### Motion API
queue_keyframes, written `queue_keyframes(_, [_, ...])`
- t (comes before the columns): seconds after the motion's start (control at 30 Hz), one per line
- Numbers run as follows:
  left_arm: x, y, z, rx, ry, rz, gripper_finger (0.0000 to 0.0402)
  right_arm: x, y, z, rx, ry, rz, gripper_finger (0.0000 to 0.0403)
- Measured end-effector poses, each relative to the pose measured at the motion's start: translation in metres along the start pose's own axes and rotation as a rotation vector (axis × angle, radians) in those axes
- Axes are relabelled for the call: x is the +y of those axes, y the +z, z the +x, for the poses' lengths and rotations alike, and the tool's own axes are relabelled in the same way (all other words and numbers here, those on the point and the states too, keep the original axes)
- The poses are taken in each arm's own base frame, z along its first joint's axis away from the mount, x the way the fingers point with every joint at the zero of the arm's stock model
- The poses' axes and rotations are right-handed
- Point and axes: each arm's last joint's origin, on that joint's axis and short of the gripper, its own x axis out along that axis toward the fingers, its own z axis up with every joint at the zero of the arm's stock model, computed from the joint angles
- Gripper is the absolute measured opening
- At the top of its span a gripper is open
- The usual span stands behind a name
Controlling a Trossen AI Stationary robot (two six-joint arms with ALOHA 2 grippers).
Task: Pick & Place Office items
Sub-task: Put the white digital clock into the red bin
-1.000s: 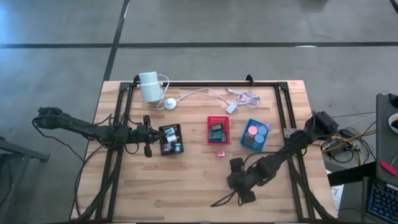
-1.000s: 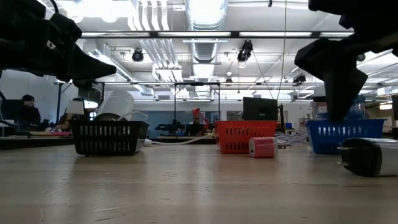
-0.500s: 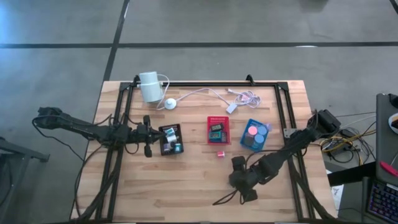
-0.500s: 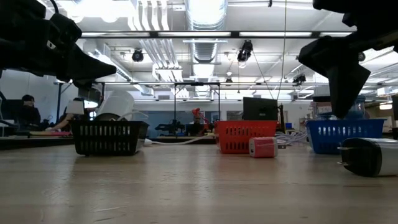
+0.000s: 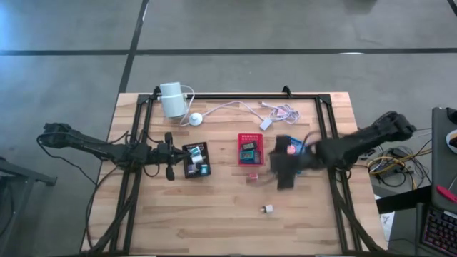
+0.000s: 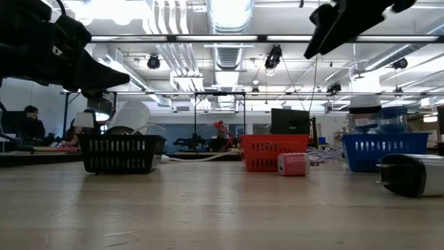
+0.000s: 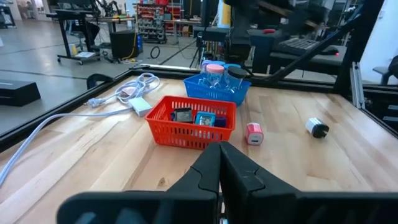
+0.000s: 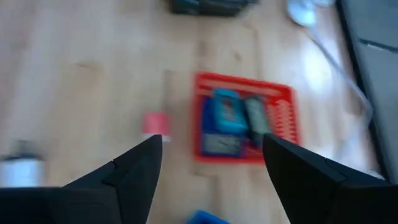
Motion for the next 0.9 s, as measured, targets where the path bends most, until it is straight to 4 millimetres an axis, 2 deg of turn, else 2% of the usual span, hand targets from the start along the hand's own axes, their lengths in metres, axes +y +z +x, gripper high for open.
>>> queue_keyframes(0.13, [0.0, 0.0, 0.0, 0.001, 0.0, 0.006, 0.001, -0.053, -0.004, -0.003, 0.037, -0.031, 0.006, 0.0282])
queue_keyframes(0.27, [0.0, 0.0, 0.0, 0.0, 0.002, 0.015, 0.001, -0.1, -0.011, 0.005, 0.071, -0.014, -0.017, 0.0298])
queue_keyframes(0.47, [0.0, 0.0, 0.0, 0.001, 0.004, 0.023, 0.001, -0.153, -0.03, 0.028, 0.151, 0.035, -0.044, 0.0318])
queue_keyframes(0.57, [0.0, 0.0, 0.0, 0.001, 0.007, 0.025, 0.001, -0.169, -0.038, 0.04, 0.185, 0.056, -0.072, 0.0322])
queue_keyframes(0.73, [0.0, 0.0, 0.0, 0.0, 0.007, 0.025, 0.001, -0.18, -0.048, 0.06, 0.254, 0.084, -0.068, 0.0318])
queue_keyframes(0.9, [0.0, 0.0, 0.0, -0.001, 0.007, 0.025, 0.001, -0.186, -0.038, 0.063, 0.201, 0.063, -0.059, 0.031])
